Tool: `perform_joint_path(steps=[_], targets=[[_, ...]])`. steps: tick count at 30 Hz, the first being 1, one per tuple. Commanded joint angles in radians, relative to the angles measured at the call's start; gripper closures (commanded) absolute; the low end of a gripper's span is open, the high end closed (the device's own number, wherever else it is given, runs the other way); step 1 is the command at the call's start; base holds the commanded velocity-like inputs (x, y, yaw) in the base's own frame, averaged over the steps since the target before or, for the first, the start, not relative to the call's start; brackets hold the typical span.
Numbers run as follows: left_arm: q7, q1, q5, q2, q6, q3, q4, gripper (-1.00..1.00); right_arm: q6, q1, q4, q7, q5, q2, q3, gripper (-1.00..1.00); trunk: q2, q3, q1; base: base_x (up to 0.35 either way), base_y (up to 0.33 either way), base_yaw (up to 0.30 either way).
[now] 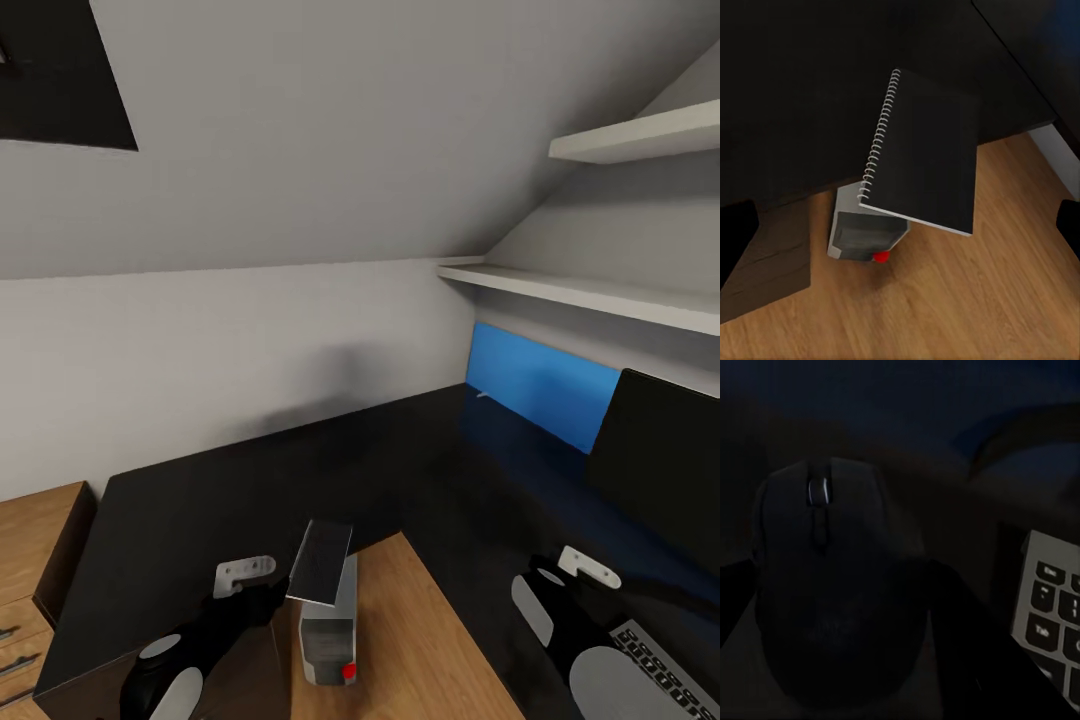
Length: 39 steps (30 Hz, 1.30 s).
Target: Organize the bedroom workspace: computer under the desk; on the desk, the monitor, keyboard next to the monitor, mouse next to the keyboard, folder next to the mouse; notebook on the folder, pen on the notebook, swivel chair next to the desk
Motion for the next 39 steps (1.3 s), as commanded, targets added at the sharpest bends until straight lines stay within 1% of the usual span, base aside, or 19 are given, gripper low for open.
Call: perform_joint_path(steps=[1, 14, 16, 17, 18, 20, 24, 26, 34, 36, 39], targets=[[0.010, -0.001, 0.011, 0.001, 0.001, -0.002, -0.001, -1.00, -0.011, -0.001, -0.001, -0.007, -0.012, 0.000, 0.002, 1.00, -0.001, -0.001, 0.000, 0.000, 0.000, 0.000], [0.010, -0.001, 0.015, 0.001, 0.001, 0.008, -0.001, -1.00, -0.025, -0.002, 0.000, -0.005, -0.016, 0.003, 0.000, 1.00, -0.001, -0.001, 0.000, 0.000, 0.000, 0.000], [0.010, -0.001, 0.016, 0.001, 0.001, 0.015, -0.001, -1.00, -0.023, -0.002, 0.001, -0.004, -0.032, 0.002, -0.026, 1.00, -0.001, -0.001, 0.000, 0.000, 0.000, 0.000], [0.010, -0.001, 0.016, 0.000, 0.001, 0.022, -0.001, -1.00, -0.022, -0.002, 0.001, -0.003, -0.048, 0.001, -0.042, 1.00, -0.001, -0.001, 0.000, 0.000, 0.000, 0.000], [0.010, -0.001, 0.019, 0.000, 0.001, 0.032, -0.001, -1.00, -0.021, -0.002, 0.000, -0.002, -0.074, 0.000, -0.058, 1.00, -0.001, -0.001, 0.000, 0.000, 0.000, 0.000], [0.010, -0.001, 0.027, -0.001, 0.001, 0.040, 0.000, -1.00, -0.020, -0.002, 0.000, -0.002, -0.094, -0.003, -0.068, 1.00, -0.001, -0.001, 0.000, 0.000, 0.000, 0.000], [0.010, -0.001, 0.046, -0.002, 0.001, 0.048, 0.000, -1.00, -0.020, -0.002, 0.000, -0.003, -0.107, -0.003, -0.075, 1.00, -0.001, -0.001, 0.000, 0.000, 0.000, 0.000], [0.010, -0.001, 0.054, -0.003, 0.001, 0.061, -0.001, -1.00, -0.020, -0.002, 0.000, -0.003, -0.109, -0.003, -0.076, 1.00, -0.001, -0.001, 0.000, 0.000, 0.000, 0.000], [0.010, -0.001, 0.058, -0.004, 0.001, 0.073, 0.000, -1.00, -0.020, -0.002, 0.000, -0.003, -0.109, -0.006, -0.077, 1.00, -0.001, -0.001, 0.000, 0.000, 0.000, 0.000], [0.010, -0.001, 0.059, -0.004, 0.001, 0.091, 0.000, -1.00, -0.020, -0.002, -0.001, -0.003, -0.109, -0.007, -0.077, 1.00, -0.015, -0.008, 0.008, 0.000, 0.000, 0.000], [0.010, -0.001, 0.059, -0.005, 0.001, 0.098, 0.000, -1.00, -0.020, -0.002, -0.001, -0.003, -0.108, -0.008, -0.077, 1.00, -0.036, -0.017, 0.019, 0.000, 0.000, 0.000]])
